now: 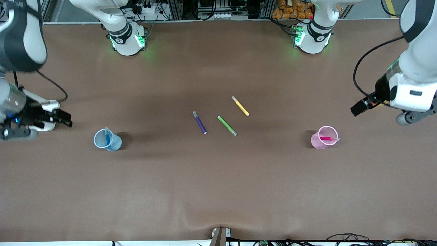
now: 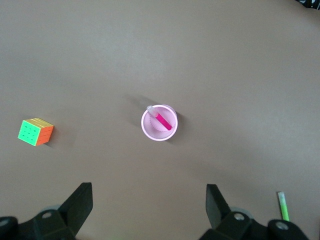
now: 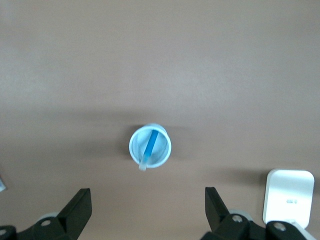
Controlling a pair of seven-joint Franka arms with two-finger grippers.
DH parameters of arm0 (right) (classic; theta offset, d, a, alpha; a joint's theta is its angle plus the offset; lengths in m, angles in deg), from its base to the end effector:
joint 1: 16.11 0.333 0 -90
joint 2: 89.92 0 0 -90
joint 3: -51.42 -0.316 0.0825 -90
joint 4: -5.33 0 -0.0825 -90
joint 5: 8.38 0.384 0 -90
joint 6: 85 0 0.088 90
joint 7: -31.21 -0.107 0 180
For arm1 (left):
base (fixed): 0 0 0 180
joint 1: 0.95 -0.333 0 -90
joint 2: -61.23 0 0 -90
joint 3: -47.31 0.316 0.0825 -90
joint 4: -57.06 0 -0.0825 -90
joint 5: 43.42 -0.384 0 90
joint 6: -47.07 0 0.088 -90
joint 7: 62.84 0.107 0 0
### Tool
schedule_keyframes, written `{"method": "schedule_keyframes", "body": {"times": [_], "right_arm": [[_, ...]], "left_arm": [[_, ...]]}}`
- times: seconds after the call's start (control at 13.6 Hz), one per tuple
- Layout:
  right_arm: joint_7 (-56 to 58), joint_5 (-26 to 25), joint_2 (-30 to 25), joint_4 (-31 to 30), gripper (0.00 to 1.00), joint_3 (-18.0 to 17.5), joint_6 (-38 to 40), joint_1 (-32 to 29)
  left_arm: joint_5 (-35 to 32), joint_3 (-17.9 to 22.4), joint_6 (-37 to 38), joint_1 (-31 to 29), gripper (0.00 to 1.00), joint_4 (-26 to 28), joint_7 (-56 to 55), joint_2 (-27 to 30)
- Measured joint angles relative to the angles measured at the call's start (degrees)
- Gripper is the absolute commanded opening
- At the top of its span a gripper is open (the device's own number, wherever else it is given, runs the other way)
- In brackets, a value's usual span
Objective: Place pink and blue markers in matching cups
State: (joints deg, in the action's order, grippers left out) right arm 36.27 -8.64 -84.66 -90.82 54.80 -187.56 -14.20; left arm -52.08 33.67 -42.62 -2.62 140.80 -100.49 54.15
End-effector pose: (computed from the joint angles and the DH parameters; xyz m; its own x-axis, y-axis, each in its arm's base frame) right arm 0.5938 -0.0144 0.5399 0.9978 0.0640 0.0193 0.0637 -0.9979 0.0116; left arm 0.5832 -0.0979 0.6074 0.9005 0.4306 0.0615 0.4348 -0.8942 -0.1063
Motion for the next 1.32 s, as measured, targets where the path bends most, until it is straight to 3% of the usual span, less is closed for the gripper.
{"method": "schedule_keyframes", "body": {"times": [0.22, 0.59, 0.88, 1.32], "right_arm": [[-0.04, -0.13, -5.48, -2.61, 1.0, 0.41, 4.97, -0.3], [-1.49, -0.12, -7.17, -0.85, 1.0, 0.93, 10.81, -2.49], [-1.49, 0.27, -8.27, -0.66, 1.0, 0.72, 11.77, -2.53], [-1.42, 1.61, -8.54, 3.83, 1.0, -0.01, 15.67, -2.45]], "left_arm": [[1.68, 0.16, 1.14, -1.49, 1.0, 0.0, 6.21, 1.64], [3.97, 0.96, 2.73, -4.48, 1.0, 0.49, 15.1, 4.16], [4.0, 7.09, 4.08, -2.32, 1.0, 3.06, 23.82, 7.69], [4.07, 11.35, 4.45, -0.51, 1.0, 5.94, 32.37, 11.12]]}}
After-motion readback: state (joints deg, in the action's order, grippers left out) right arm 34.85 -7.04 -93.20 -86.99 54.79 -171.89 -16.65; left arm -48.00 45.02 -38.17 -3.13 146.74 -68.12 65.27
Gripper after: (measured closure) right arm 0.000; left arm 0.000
